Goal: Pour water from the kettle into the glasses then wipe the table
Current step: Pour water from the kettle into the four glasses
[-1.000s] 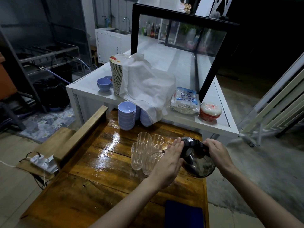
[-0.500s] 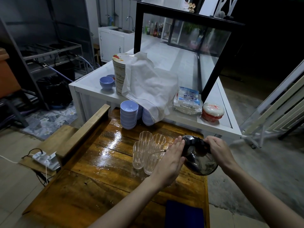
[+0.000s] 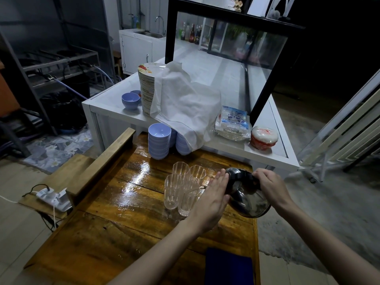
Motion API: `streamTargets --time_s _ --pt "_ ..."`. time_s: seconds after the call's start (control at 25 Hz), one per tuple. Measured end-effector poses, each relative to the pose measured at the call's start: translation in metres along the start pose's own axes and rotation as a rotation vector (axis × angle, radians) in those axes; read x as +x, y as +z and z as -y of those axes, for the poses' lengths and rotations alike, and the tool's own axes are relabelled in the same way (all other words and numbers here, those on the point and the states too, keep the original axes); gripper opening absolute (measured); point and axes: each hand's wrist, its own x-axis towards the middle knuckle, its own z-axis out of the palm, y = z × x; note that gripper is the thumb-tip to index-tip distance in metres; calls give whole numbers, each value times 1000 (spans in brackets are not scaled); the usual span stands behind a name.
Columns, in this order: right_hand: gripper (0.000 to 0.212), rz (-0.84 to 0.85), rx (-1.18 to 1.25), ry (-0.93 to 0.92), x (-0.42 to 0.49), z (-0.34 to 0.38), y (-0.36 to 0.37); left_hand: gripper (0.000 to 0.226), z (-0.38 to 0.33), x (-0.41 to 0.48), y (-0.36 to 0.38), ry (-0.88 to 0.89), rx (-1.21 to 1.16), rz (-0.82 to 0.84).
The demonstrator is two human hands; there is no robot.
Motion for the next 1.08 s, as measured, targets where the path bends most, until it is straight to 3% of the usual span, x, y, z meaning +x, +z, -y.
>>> streamTargets --time_s 1.08 --pt "45 -57 -110 -47 10 5 2 57 -1 4 1 -24 13 -6"
